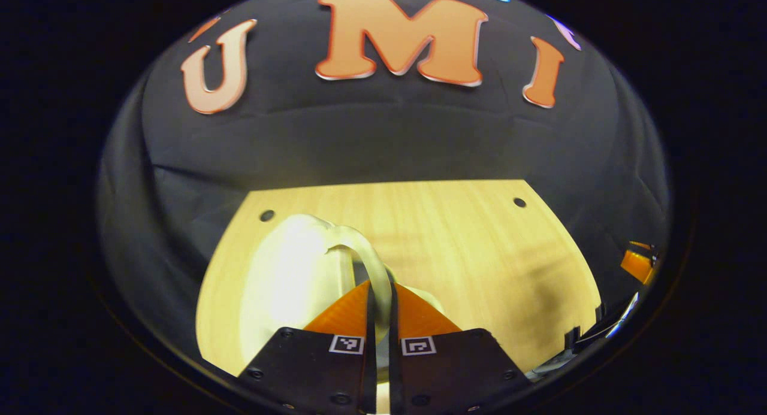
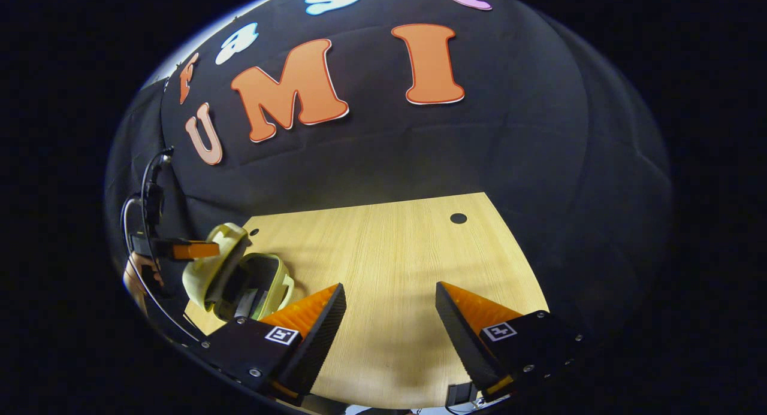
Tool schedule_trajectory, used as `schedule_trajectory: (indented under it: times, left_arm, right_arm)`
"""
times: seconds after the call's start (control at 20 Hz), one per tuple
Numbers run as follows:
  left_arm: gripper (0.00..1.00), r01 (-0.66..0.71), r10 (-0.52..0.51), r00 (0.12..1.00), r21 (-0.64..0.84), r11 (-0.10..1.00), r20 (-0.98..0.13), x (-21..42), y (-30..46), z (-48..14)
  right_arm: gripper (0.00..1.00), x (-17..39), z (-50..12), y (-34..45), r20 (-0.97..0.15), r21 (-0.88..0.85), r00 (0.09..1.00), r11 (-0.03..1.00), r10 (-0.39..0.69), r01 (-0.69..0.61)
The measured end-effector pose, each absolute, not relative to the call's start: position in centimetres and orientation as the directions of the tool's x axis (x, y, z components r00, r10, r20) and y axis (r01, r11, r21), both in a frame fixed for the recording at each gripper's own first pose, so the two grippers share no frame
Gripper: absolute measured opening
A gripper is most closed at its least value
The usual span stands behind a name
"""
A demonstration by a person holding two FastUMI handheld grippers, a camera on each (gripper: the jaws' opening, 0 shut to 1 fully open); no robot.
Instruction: First open the suitcase, pack the skin care products into it, and then close the suitcase.
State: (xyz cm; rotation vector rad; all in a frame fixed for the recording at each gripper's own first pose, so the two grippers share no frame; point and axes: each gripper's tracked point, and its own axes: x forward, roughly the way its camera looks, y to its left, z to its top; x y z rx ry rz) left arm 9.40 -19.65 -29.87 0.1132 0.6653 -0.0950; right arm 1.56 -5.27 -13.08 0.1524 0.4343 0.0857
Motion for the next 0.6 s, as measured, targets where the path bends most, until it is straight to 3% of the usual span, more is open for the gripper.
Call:
schedule_trajectory:
  times: [0.2,0.4,0.55,0.6]
  left_arm:
    - [0.08,0.173,-0.096,0.701,0.038,0.984,-0.706,9.8,-23.2,-37.2]
    - [0.08,0.200,-0.062,0.656,0.095,0.975,-0.752,9.9,-24.0,-41.9]
    - [0.07,0.204,-0.016,0.668,0.163,0.965,-0.744,10.8,-24.6,-42.8]
    - [0.14,0.197,0.002,0.666,0.178,0.964,-0.746,11.0,-24.8,-42.7]
  right_arm:
    - [0.96,1.1,-13.2,-6.5,-0.414,0.163,0.905,0.986,0.099,-0.033]
    - [0.96,1.3,-14.0,-6.6,-0.419,0.155,0.903,0.987,0.094,-0.031]
    - [0.96,1.5,-14.4,-5.7,-0.430,0.172,0.894,0.984,0.124,-0.054]
    - [0.96,1.5,-14.3,-5.3,-0.428,0.173,0.893,0.983,0.135,-0.066]
